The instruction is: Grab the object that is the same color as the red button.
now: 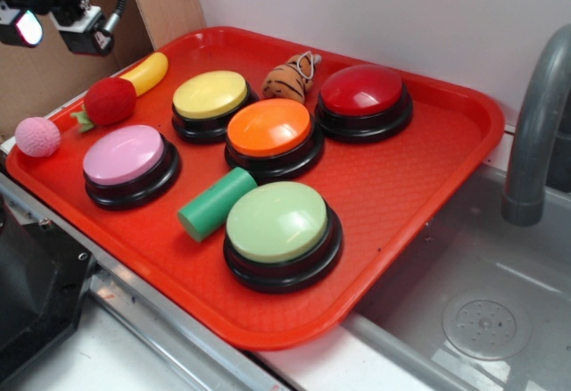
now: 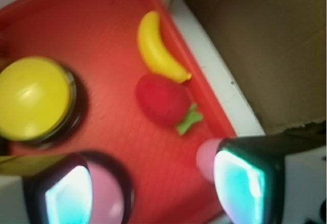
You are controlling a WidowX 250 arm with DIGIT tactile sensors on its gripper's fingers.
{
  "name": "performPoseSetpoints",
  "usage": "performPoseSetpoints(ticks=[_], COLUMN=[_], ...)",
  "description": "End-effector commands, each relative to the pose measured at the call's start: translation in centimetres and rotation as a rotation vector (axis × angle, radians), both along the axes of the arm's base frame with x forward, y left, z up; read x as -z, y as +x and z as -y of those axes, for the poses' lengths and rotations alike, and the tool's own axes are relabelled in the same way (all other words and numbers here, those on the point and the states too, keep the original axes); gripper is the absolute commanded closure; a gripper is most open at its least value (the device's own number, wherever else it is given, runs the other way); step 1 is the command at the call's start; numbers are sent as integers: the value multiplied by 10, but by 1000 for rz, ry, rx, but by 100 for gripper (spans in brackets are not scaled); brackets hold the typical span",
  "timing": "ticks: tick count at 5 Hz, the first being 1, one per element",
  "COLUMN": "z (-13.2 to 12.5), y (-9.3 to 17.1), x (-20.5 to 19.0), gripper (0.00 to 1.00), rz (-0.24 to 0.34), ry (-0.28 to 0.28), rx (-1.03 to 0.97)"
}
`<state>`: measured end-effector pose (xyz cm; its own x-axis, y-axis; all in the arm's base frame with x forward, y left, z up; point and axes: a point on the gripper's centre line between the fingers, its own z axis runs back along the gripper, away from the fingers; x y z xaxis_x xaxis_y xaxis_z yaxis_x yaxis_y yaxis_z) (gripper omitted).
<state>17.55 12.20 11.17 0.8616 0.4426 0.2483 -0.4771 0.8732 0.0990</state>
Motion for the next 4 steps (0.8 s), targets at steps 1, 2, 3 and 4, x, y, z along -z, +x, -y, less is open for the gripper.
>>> performPoseSetpoints(ticks=[1, 2, 3, 4], z=[-33, -39, -38, -39], y=[18, 24, 23, 23], x=[43, 63, 74, 82], gripper=[0, 0, 0, 100], rz=[63, 6, 7, 13], ry=[-24, -11, -40, -38], rx=[-75, -94, -111, -151])
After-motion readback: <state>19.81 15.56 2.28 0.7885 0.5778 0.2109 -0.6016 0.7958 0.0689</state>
